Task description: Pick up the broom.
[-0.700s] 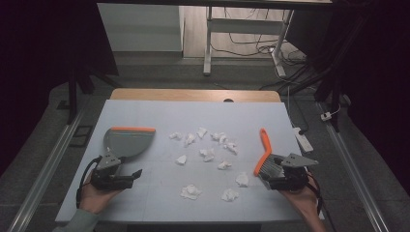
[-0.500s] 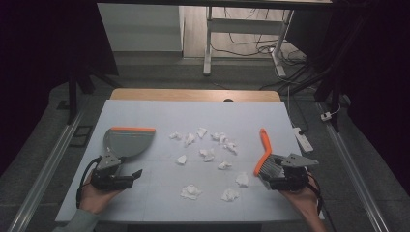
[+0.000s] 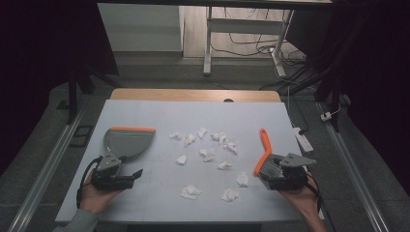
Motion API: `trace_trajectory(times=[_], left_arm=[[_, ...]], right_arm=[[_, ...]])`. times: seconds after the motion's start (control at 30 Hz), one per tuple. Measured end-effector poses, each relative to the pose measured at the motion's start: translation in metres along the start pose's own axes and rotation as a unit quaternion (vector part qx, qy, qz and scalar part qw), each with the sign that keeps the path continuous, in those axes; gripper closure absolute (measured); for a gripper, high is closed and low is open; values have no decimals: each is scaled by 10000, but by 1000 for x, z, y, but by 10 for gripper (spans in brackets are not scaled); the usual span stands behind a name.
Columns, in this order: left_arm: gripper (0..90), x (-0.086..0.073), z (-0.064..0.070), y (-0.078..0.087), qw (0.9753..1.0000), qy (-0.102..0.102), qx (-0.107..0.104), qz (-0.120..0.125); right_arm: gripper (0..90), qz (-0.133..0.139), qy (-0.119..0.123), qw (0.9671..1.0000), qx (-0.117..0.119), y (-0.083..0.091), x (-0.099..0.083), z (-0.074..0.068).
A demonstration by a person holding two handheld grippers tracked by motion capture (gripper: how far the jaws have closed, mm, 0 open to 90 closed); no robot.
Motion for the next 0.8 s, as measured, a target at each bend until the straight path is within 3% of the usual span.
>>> trace_trajectory(times=[0.27, 0.5, 0.8], left_arm=[[212, 0, 0, 0, 10000, -18, 4, -14], [213, 0, 0, -1, 10000, -23, 4, -7], [214, 1, 1, -1, 10000, -47, 5, -2]], right_arm=[[232, -171, -68, 9998, -81, 1, 11, 2], [250, -436, -314, 9983, -241, 0, 26, 11], [291, -1014, -636, 9914, -522, -13, 41, 27]])
Point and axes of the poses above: each handheld gripper's, and its own axes: y roughly backward along the jaws, x roughly out of its top, z roughly to its right, the point moved 2 cm from there along -y, roughly forward along the jaws, and after that the axes turned 9 degrees about -x, right-handed, at the moved point
